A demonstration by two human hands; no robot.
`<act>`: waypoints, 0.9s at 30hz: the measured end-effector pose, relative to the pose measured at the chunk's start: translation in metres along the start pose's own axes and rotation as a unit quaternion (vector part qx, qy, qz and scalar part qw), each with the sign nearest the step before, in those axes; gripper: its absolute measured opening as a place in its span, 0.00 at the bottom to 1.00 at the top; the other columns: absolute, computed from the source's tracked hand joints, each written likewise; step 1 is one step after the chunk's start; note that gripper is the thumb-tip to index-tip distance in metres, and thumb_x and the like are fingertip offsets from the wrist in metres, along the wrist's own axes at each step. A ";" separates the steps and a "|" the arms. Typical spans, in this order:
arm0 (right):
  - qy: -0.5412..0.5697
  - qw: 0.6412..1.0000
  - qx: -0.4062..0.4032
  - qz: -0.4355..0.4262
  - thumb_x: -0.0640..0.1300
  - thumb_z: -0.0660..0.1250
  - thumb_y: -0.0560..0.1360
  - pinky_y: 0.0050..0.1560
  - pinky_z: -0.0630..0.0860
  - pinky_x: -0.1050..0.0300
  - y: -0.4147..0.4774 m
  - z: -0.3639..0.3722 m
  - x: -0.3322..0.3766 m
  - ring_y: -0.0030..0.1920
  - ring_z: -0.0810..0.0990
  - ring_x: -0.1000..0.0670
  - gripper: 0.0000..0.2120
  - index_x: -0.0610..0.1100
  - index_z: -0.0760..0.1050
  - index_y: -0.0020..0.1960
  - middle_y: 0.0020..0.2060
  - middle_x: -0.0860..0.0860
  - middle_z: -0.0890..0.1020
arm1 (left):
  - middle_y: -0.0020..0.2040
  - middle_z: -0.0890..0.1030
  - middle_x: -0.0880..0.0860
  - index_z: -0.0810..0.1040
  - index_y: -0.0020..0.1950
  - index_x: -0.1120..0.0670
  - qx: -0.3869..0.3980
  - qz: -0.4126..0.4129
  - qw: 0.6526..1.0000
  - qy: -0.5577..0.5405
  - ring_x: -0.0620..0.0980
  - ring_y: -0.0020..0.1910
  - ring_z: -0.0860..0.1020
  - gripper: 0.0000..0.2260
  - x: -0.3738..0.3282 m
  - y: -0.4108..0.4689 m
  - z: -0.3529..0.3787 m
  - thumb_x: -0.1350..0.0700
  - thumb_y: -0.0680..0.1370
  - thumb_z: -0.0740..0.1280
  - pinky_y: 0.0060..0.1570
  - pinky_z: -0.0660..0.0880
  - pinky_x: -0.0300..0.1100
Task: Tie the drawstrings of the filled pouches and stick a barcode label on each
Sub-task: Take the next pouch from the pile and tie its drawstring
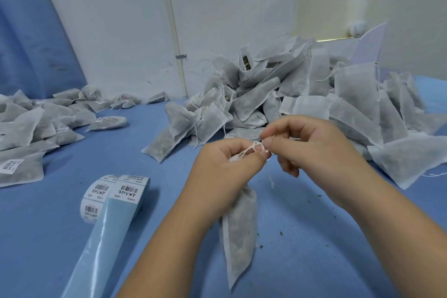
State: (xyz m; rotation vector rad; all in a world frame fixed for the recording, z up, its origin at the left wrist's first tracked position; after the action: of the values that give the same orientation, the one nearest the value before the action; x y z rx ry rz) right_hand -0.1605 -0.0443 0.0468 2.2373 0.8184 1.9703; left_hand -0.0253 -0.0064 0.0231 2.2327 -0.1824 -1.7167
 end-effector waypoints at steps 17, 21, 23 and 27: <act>-0.082 0.994 0.016 -0.069 0.35 0.69 0.69 0.28 0.65 0.66 -0.006 0.001 0.012 0.27 0.67 0.56 0.08 0.46 0.81 0.35 0.24 0.55 0.72 | 0.24 0.68 0.42 0.79 0.34 0.56 -0.077 0.010 0.994 0.072 0.41 0.25 0.64 0.11 -0.004 -0.001 -0.008 0.54 0.75 0.71 0.26 0.62 0.30; -0.095 0.993 -0.001 -0.064 0.38 0.70 0.69 0.27 0.65 0.67 -0.004 0.001 0.008 0.26 0.66 0.56 0.05 0.45 0.82 0.35 0.24 0.57 0.71 | 0.24 0.69 0.42 0.79 0.34 0.55 -0.072 0.011 0.994 0.079 0.41 0.25 0.65 0.11 -0.005 -0.001 -0.007 0.54 0.75 0.71 0.26 0.63 0.30; -0.096 0.994 -0.007 -0.060 0.39 0.71 0.69 0.27 0.65 0.67 -0.003 -0.001 0.007 0.26 0.67 0.56 0.05 0.45 0.82 0.35 0.24 0.57 0.71 | 0.23 0.69 0.42 0.78 0.32 0.54 -0.070 0.014 0.994 0.087 0.40 0.25 0.66 0.13 -0.006 -0.002 -0.006 0.54 0.75 0.71 0.27 0.63 0.29; -0.105 0.993 0.000 -0.053 0.39 0.72 0.69 0.28 0.66 0.65 -0.003 -0.001 0.005 0.27 0.67 0.55 0.04 0.46 0.82 0.36 0.25 0.54 0.72 | 0.23 0.71 0.41 0.75 0.28 0.48 -0.062 0.026 0.992 0.111 0.39 0.25 0.68 0.16 -0.010 -0.002 -0.003 0.55 0.76 0.71 0.27 0.63 0.28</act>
State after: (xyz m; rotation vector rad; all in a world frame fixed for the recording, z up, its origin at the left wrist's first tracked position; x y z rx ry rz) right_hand -0.1623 -0.0401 0.0508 2.2993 0.8894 1.6542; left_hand -0.0253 -0.0007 0.0319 2.2829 -0.0784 -1.4010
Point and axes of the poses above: each hand's wrist, its own y-axis towards the middle knuckle, its own z-axis out of the palm, x = y × z, the point moved 7 cm from there along y, towards the middle knuckle
